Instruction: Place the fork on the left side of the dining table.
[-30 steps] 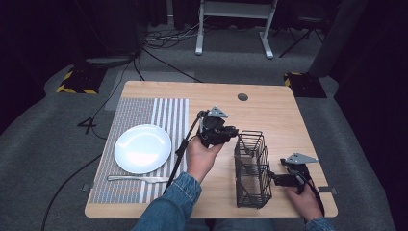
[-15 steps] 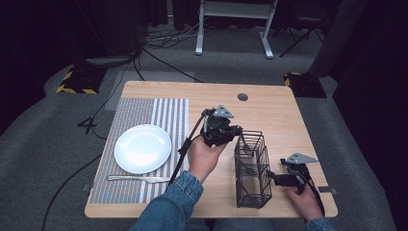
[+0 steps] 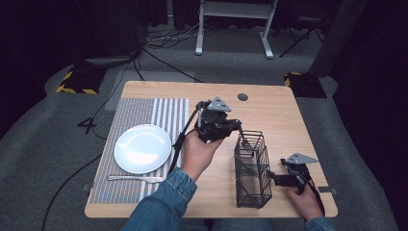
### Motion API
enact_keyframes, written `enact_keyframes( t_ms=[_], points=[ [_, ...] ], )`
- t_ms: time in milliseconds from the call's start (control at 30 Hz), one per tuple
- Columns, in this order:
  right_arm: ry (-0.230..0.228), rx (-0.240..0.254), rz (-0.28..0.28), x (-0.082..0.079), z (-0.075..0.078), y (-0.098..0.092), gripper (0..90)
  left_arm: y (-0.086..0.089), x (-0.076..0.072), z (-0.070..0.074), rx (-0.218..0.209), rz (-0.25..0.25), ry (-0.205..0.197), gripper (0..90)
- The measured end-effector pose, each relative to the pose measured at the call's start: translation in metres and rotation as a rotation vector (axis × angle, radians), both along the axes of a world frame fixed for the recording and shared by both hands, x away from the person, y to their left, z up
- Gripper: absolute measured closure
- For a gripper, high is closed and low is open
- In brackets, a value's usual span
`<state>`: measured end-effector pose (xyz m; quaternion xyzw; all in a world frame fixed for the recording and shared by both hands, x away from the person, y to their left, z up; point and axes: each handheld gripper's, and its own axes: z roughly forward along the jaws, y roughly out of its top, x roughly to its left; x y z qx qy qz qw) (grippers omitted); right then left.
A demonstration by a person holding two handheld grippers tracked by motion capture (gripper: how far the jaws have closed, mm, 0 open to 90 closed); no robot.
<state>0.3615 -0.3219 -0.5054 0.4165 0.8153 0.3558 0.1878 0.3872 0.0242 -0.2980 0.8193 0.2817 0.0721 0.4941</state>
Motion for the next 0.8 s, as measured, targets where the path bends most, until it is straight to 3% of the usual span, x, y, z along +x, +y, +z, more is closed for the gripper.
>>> enact_keyframes(
  t_ms=[167,267,333,433,567,733,800],
  points=[
    [0.001,0.001,0.0,0.0,0.0,0.0,17.4,0.03,-0.007,0.024,-0.061,0.003,-0.011,85.8],
    [0.001,0.001,0.0,0.0,0.0,0.0,17.5,0.04,-0.009,0.032,-0.085,0.001,-0.012,85.8],
    [0.001,0.001,0.0,0.0,0.0,0.0,17.5,0.054,-0.013,0.044,-0.131,-0.004,-0.017,85.8],
    [0.001,0.001,0.0,0.0,0.0,0.0,17.5,0.065,-0.017,0.053,-0.136,0.007,-0.035,85.8],
    [0.0,0.0,0.0,0.0,0.0,0.0,17.5,0.077,-0.019,0.057,-0.126,0.034,-0.052,85.8],
    [-0.001,0.0,-0.001,0.0,0.0,0.0,17.5,0.1,-0.013,0.057,-0.154,0.068,-0.07,85.7],
    [-0.001,0.0,-0.001,0.0,0.0,0.0,17.5,0.113,-0.011,0.056,-0.158,0.112,-0.082,85.7]
  ],
)
